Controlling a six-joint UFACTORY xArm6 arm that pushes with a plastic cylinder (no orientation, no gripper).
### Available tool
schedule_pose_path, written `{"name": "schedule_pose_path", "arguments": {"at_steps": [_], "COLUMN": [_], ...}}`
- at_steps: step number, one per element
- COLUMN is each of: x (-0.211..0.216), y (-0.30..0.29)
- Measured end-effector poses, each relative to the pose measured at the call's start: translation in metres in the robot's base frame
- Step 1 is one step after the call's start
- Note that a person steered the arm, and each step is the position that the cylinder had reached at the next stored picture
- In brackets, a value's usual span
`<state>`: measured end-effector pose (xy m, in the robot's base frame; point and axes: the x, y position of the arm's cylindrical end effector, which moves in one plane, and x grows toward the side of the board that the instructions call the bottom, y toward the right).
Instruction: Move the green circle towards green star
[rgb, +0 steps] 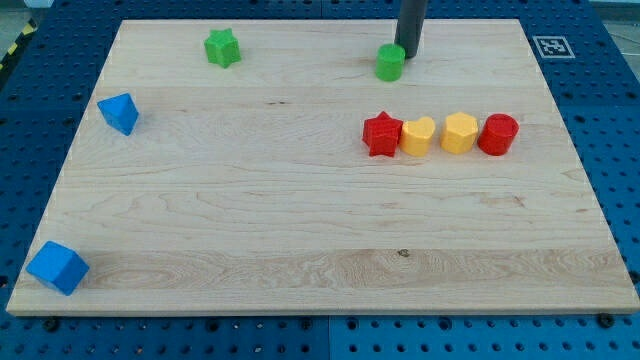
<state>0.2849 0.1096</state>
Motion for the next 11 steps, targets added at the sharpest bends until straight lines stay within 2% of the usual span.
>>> {"name": "schedule_pose_path", "arguments": {"at_steps": [1, 3, 4, 5, 6, 7, 8, 9, 10, 11], "x": [0.030, 0.058, 0.060, 0.060, 0.083, 0.122, 0.123, 0.095, 0.072, 0.085], "y": [-0.029, -0.107, -0.114, -0.062, -0.060, -0.092, -0.126, -0.146, -0.156, -0.132]}}
